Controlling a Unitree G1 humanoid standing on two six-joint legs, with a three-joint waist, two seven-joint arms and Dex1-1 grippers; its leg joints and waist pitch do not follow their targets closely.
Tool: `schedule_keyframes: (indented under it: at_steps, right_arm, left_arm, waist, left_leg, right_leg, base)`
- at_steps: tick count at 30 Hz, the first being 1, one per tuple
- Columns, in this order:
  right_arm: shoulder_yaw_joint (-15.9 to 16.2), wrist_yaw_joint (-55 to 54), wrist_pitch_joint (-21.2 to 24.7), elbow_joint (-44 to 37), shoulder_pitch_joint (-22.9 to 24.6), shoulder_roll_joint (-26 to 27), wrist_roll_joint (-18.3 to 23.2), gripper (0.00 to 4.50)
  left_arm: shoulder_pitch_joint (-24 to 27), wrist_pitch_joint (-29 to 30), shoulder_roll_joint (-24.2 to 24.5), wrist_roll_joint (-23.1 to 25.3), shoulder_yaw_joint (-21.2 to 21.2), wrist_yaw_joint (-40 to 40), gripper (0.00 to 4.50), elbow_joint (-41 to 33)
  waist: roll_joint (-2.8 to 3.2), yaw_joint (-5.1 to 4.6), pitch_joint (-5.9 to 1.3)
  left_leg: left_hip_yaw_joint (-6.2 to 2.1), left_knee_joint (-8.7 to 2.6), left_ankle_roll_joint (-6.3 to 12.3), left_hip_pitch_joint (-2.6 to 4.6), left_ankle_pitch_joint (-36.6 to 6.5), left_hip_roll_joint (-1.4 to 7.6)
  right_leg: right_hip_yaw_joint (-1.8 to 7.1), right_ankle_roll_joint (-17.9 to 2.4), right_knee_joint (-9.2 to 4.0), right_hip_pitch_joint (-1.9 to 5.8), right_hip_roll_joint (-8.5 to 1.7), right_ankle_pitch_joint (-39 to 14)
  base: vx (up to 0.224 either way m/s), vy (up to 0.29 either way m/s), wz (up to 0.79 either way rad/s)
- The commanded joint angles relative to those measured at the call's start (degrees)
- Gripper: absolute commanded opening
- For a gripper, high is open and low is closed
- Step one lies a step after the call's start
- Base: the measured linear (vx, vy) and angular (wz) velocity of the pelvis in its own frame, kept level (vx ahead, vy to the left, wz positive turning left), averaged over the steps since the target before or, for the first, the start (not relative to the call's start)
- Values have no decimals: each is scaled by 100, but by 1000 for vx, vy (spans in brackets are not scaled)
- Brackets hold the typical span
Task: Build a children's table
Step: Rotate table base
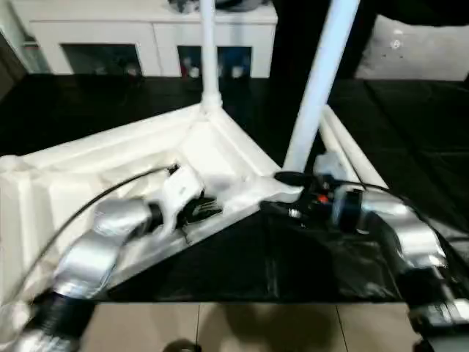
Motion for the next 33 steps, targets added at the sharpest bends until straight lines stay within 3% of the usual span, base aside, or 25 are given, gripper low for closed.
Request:
schedule_keyframes:
  at_steps: [1, 4, 10, 12, 13, 16, 21, 26, 28, 33]
  right_arm:
    - [-6, -40, -211, 288, -187, -45, -114, 450]
    - [-114, -288, -478, 825, -502, -79, -278, 450]
    - [-454, -1343, -1169, 2282, -1359, -140, -564, 450]
    - [-512, -1660, -1293, 2521, -1494, -106, -613, 450]
    - [-574, -2403, -1510, 2939, -1696, -21, -763, 450]
    - [-581, -2764, -1722, 3275, -1787, 143, -827, 450]
    - [-401, -2762, -1959, 3200, -1544, 517, -972, 450]
    - [-118, -2374, -1641, 2687, -1105, 853, -898, 450]
    - [156, -2303, -1461, 2421, -824, 910, -1038, 450]
    - [263, -2325, -1305, 2043, -461, 1025, -1130, 450]
  left_arm:
    - [141, 214, 125, -129, -25, -159, 146, -374]
    - [282, 384, 228, -222, 31, -202, 177, -639]
    - [330, 548, 381, -300, 53, -167, 229, -809]
    - [329, 554, 395, -291, 62, -149, 241, -819]
    - [309, 540, 400, -246, 94, -63, 251, -811]
    - [215, 490, 360, -132, 139, 160, 272, -701]
    - [-13, 544, 268, 146, 331, 796, 311, -358]
    - [-65, 918, 493, 247, 549, 1046, 315, -240]
    - [-70, 1152, 742, 267, 734, 1075, 299, -132]
    - [-92, 1164, 1231, 629, 912, 1281, 264, 323]
  waist:
    - [-14, 2, -343]
    - [-26, 0, -352]
    - [-25, 7, -330]
    - [-21, 4, -337]
    - [-24, -6, -350]
    - [-24, -7, -352]
    - [-11, -48, -379]
    - [3, -67, -392]
    - [15, -56, -377]
    - [27, -48, -350]
  left_leg:
    - [-36, -362, 393, 125, -855, 202]
    - [-44, -364, 355, 117, -809, 200]
    - [-29, -358, 182, 138, -1115, 179]
    - [-31, -353, 165, 127, -1061, 169]
    - [-29, -342, 144, 120, -991, 154]
    - [-25, -338, 110, 116, -1033, 145]
    - [-33, -317, 204, 91, -900, 141]
    - [-46, -319, 310, 99, -819, 153]
    - [-44, -331, 290, 110, -914, 155]
    - [-62, -378, 120, 135, -1271, 161]
  right_leg:
    - [210, -1402, -357, 247, -374, -363]
    - [203, -1428, -335, 255, -381, -350]
    - [216, -1336, -385, 233, -379, -882]
    - [217, -1314, -367, 235, -368, -818]
    - [212, -1329, -351, 239, -358, -738]
    - [211, -1316, -354, 246, -354, -729]
    - [202, -1312, -307, 269, -338, -377]
    - [196, -1340, -290, 270, -332, -195]
    - [195, -1355, -302, 249, -325, -338]
    - [215, -1175, -352, 221, -329, -841]
  base:
    - [0, 0, 0]
    - [0, 0, 0]
    - [0, 0, 0]
    - [0, 0, 0]
    - [0, 0, 0]
    - [0, 0, 0]
    - [0, 0, 0]
    - [0, 0, 0]
    - [0, 0, 0]
    - [0, 0, 0]
